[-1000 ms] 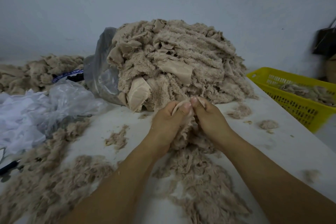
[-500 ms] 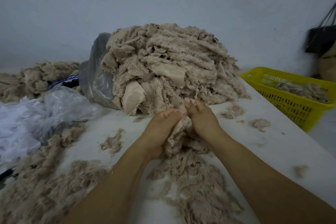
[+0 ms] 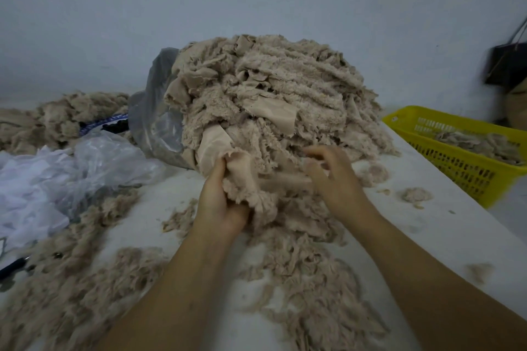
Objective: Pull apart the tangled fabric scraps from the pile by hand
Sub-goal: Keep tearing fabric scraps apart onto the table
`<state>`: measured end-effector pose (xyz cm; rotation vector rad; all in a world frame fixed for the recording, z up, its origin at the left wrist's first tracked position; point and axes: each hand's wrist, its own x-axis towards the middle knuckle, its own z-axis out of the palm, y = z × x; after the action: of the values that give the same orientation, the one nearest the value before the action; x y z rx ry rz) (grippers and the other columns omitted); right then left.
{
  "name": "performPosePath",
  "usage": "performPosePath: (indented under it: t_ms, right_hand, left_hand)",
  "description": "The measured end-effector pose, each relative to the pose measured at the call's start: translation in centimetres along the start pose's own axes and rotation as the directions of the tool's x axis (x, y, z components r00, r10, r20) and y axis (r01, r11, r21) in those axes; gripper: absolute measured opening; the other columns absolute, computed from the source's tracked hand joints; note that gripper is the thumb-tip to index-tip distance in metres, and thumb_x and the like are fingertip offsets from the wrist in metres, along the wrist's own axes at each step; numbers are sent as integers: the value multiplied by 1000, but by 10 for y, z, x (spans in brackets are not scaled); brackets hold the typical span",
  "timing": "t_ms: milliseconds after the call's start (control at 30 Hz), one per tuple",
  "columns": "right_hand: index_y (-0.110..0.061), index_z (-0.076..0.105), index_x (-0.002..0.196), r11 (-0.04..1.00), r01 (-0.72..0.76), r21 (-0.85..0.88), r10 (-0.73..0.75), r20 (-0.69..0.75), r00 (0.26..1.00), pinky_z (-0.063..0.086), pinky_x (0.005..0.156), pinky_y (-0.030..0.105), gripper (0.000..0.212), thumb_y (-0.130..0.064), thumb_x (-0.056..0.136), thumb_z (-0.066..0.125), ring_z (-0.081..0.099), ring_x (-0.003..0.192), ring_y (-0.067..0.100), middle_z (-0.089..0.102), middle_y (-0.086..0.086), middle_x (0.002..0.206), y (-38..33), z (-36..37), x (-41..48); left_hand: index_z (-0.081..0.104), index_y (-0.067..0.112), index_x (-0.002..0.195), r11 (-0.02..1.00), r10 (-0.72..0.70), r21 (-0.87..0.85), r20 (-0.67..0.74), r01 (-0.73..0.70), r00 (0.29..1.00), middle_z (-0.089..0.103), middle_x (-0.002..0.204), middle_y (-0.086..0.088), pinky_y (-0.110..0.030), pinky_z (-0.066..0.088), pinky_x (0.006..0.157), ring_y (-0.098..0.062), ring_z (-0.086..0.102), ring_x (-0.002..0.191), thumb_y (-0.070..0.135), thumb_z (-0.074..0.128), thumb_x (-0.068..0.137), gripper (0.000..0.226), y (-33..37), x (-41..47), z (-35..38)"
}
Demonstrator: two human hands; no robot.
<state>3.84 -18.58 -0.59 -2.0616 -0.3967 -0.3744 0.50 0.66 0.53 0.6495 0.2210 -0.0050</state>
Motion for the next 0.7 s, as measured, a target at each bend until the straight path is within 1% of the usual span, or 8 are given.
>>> performPosePath:
  t_ms: [100, 167, 233, 333, 467, 567, 633, 700]
  right_hand:
    - [-39, 61, 119, 970, 215, -114, -163, 355, 921, 30, 103, 26, 53, -75, 85, 42, 24, 130, -4, 46, -30, 125, -12, 19, -14]
    - [-21, 67, 111, 895, 358, -264, -202, 477, 856, 22, 104, 21, 41, -55, 91, 56, 19, 139, 6, 50, -14, 129, -4, 27, -12]
    - [-12, 67, 95, 893, 345, -289, -216, 398, 892, 27, 96, 20, 19, -30, 94, 60, 34, 126, 15, 51, -10, 115, -1, 25, -7]
    - [-21, 54, 77, 992, 103, -74, -100, 40, 994, 32, 66, 10, 22, -28, 97, 57, 42, 77, -2, 47, -6, 87, -5, 6, 1]
    - [-12, 41, 73, 981, -100, 166, 118, -102, 988, 27, 43, 13, 41, -40, 98, 56, 33, 47, 6, 38, -2, 62, -9, -7, -2]
    - [-3, 58, 89, 783, -236, 575, 287, 1, 958, 49, 53, 22, 41, -43, 95, 59, 63, 65, 18, 66, 5, 75, -17, -11, -2]
    - [-16, 70, 98, 638, -264, 723, 289, 93, 953, 56, 58, 26, 23, -37, 95, 61, 73, 79, 20, 76, 5, 92, -22, -10, -2]
    - [-27, 74, 94, 694, -239, 679, 216, 121, 969, 57, 62, 25, 14, -33, 95, 62, 74, 85, 18, 77, 2, 95, -21, -3, -4]
  left_hand:
    - [63, 5, 127, 996, 23, -88, 14, -21, 1000, 63, 132, -21, -53, 36, 113, -37, 55, 127, 44, 46, 101, 50, 1, 1, 3]
    - [65, 3, 116, 992, 14, -127, -2, -14, 1000, 65, 127, -20, -52, 41, 110, -35, 59, 122, 40, 46, 102, 44, 5, 1, 3]
    - [62, 6, 101, 976, 27, -215, 16, -23, 999, 72, 97, -16, -35, 60, 80, -23, 72, 87, 33, 43, 105, 34, 11, 1, 0]
    - [59, 12, 87, 924, 103, -370, -14, -101, 995, 65, 58, 1, -16, 41, 33, -5, 52, 34, 31, 38, 108, 36, 17, 3, -4]
    - [62, 18, 114, 967, 207, -136, -88, -217, 974, 73, 92, 6, -19, 52, 47, -6, 65, 51, 37, 36, 107, 33, 8, 4, -2]
    - [64, 13, 118, 933, 286, 232, -11, -276, 958, 77, 101, -4, -30, 59, 78, -16, 74, 89, 44, 39, 105, 42, 0, 4, -4]
    - [63, 9, 122, 815, 308, 479, 117, -326, 944, 74, 111, -9, -37, 56, 86, -22, 72, 98, 52, 46, 100, 52, -7, -2, 0]
    - [61, 18, 125, 695, 246, 620, 271, -364, 931, 73, 115, -5, -33, 57, 79, -19, 72, 95, 64, 56, 90, 59, -18, -7, 5]
